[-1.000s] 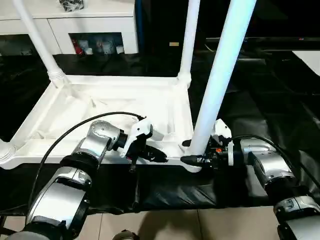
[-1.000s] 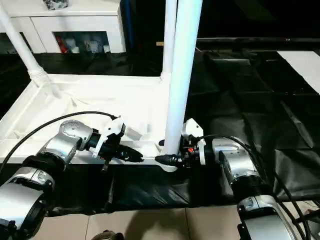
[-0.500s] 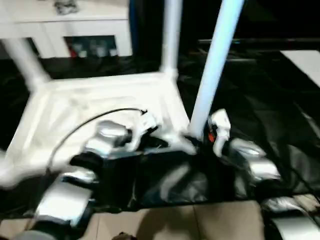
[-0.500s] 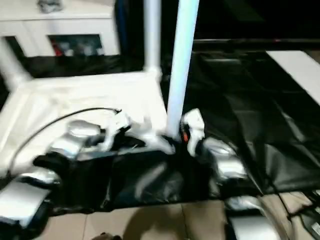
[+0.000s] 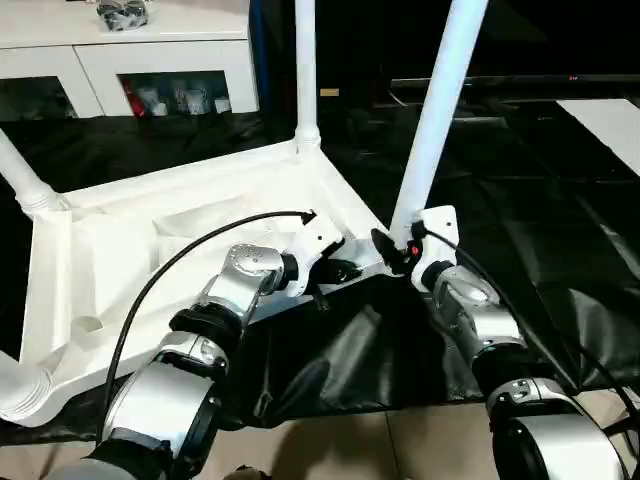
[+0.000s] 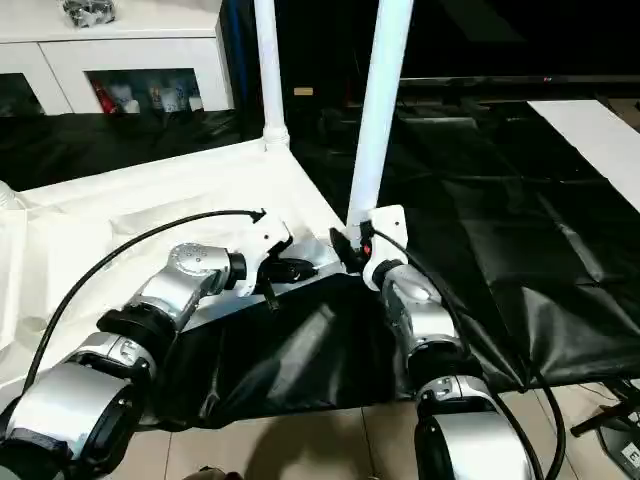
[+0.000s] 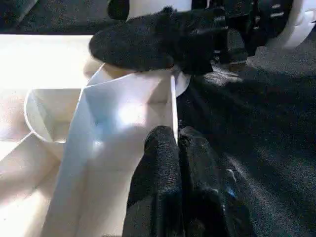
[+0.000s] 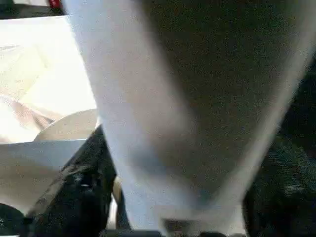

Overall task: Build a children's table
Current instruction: Rotate leg to tighten

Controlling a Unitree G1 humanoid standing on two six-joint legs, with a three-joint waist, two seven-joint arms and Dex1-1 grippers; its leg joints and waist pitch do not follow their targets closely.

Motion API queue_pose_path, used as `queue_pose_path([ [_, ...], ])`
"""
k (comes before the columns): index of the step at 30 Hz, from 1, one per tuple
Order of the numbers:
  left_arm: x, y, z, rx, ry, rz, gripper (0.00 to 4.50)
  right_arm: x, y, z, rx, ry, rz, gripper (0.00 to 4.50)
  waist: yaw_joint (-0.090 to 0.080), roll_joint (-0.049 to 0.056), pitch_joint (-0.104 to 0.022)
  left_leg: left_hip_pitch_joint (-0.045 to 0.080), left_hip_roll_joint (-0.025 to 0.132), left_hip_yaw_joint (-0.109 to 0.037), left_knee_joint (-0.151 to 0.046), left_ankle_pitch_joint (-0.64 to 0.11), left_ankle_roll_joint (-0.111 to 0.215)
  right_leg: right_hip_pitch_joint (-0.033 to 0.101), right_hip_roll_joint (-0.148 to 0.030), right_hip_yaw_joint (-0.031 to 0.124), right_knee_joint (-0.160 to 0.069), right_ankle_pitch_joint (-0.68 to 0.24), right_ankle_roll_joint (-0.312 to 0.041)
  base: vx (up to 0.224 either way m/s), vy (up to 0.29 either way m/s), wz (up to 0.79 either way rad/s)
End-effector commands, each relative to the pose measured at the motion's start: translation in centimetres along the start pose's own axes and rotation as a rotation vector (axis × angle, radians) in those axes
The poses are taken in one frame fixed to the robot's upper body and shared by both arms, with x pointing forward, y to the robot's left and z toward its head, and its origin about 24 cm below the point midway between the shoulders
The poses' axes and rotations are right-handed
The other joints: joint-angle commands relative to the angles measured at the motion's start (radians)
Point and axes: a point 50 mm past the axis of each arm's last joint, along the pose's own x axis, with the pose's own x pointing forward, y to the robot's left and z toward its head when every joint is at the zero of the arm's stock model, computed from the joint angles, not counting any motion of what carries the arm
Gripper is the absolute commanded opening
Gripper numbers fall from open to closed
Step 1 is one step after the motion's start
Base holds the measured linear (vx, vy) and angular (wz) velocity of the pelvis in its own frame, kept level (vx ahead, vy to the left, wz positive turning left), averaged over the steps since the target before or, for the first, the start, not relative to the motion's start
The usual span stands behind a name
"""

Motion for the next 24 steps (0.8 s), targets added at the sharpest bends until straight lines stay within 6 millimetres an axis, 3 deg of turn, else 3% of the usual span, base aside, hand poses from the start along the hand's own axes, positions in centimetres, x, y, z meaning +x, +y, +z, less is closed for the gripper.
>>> queue_pose_path([
  [1,1.6,-2.2,1.0,0.072,-0.033,-0.159,0.0,0.2,2.3,-1.2,-0.029,0.057,0.181,3.71,0.001,-0.011,-0.061,0.022,0.024,-0.014,-0.068,-0.28,0.042,0.037,-0.047,0.025,-0.077,-0.237,-0.206,0.0,0.0,0.0],
  [3,1.1,-1.9,0.7,0.08,-0.033,-0.18,0.0,-0.5,1.5,-1.1,-0.054,0.054,0.228,3.81,0.005,-0.009,-0.063,0.017,0.025,-0.011,-0.064,-0.244,0.06,0.043,-0.043,0.022,-0.068,-0.156,-0.223,0.0,0.0,0.0],
  [4,0.5,-1.7,0.5,0.089,-0.028,-0.202,0.0,-1.1,0.6,-1.1,-0.071,0.054,0.26,3.92,0.007,-0.002,-0.065,0.016,0.025,-0.011,-0.061,-0.225,0.068,0.045,-0.043,0.022,-0.062,-0.115,-0.234,0.0,0.0,0.0],
  [6,0.3,-1.6,0.4,0.099,-0.025,-0.215,0.0,-1.4,0.2,-1.0,-0.075,0.053,0.277,4.15,0.012,-0.007,-0.066,0.018,0.025,-0.007,-0.056,-0.211,0.082,0.045,-0.042,0.021,-0.058,-0.071,-0.253,0.0,0.0,0.0],
  [7,0.0,-1.6,0.3,0.103,-0.023,-0.23,0.0,-1.8,-0.1,-1.0,-0.084,0.056,0.314,4.2,0.014,-0.001,-0.066,0.017,0.025,-0.008,-0.057,-0.208,0.084,0.046,-0.043,0.021,-0.057,-0.067,-0.256,0.0,0.0,0.0],
  [9,-0.7,-1.3,0.1,0.12,-0.014,-0.262,0.0,-3.0,-0.6,-0.9,-0.132,0.075,0.445,4.26,0.023,-0.007,-0.065,0.02,0.026,-0.006,-0.055,-0.222,0.093,0.048,-0.044,0.02,-0.061,-0.082,-0.257,0.0,0.0,0.0],
  [17,-2.2,-1.0,0.3,0.148,-0.008,-0.362,0.0,-5.5,-1.6,-0.7,-0.144,0.163,0.743,4.37,0.031,-0.01,-0.06,0.022,0.032,-0.009,-0.062,-0.269,0.076,0.044,-0.046,0.02,-0.066,-0.176,-0.259,0.0,0.0,0.0],
  [24,-3.1,-1.0,0.5,0.17,0.006,-0.444,0.0,-6.0,-1.6,-0.6,-0.151,0.232,0.855,3.69,0.034,-0.011,-0.063,0.021,0.032,-0.009,-0.059,-0.236,0.083,0.044,-0.047,0.02,-0.06,-0.141,-0.273,0.0,0.0,0.0],
])
